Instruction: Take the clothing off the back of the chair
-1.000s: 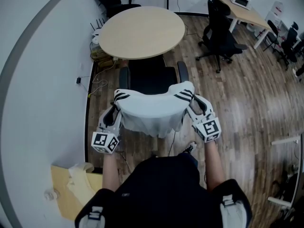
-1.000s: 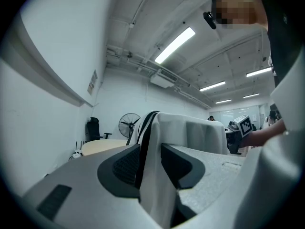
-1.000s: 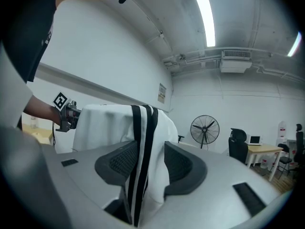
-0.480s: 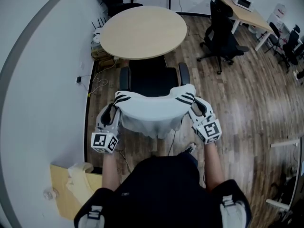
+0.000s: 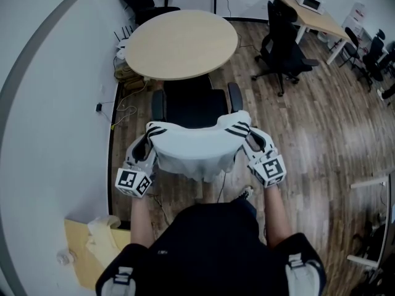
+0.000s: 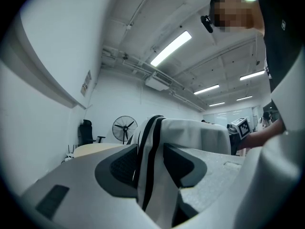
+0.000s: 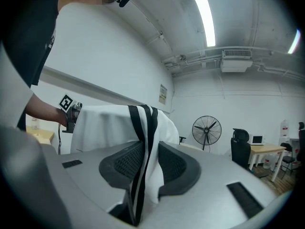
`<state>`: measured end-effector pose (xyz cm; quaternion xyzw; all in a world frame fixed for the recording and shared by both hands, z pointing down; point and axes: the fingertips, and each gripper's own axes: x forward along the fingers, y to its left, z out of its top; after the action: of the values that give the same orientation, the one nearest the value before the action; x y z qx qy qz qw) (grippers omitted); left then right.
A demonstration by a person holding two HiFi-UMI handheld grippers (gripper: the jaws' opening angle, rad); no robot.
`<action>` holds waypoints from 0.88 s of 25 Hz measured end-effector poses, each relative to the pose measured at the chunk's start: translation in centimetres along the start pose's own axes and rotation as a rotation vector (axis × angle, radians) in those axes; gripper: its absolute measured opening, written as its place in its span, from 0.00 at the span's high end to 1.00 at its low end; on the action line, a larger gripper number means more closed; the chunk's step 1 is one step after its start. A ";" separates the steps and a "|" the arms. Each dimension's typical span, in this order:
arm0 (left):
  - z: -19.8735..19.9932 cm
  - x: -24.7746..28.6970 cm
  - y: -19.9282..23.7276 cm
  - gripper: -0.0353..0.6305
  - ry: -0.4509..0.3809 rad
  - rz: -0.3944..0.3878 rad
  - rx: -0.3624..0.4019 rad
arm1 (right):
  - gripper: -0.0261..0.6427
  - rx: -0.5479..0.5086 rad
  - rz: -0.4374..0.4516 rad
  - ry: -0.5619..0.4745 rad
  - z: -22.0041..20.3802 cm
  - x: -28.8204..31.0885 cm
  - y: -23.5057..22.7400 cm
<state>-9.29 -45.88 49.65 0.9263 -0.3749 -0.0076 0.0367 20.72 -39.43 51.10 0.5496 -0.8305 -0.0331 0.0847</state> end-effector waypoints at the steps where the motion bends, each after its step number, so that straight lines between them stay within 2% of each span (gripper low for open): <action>1: 0.1 0.2 0.1 0.71 0.001 -0.002 -0.002 | 0.84 0.005 -0.001 0.013 -0.1 0.0 -0.1; 4: -0.1 0.2 0.1 0.73 0.004 -0.008 -0.003 | 0.89 0.002 -0.005 0.017 -0.2 -0.1 0.2; 8: -0.1 0.1 -0.1 0.88 0.012 -0.007 0.007 | 0.93 0.001 -0.008 0.018 -0.3 -0.2 0.3; 10: 0.1 0.1 -0.3 0.91 0.014 -0.005 0.003 | 0.93 -0.004 -0.010 0.027 -0.2 -0.3 0.1; 22: 0.9 -1.6 -0.4 0.92 -0.012 0.007 -0.002 | 0.94 -0.023 -0.095 0.066 -0.2 -2.0 0.2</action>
<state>-10.20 -44.52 48.68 0.9249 -0.3784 -0.0134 0.0352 21.35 -37.56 51.17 0.5881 -0.7998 -0.0286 0.1167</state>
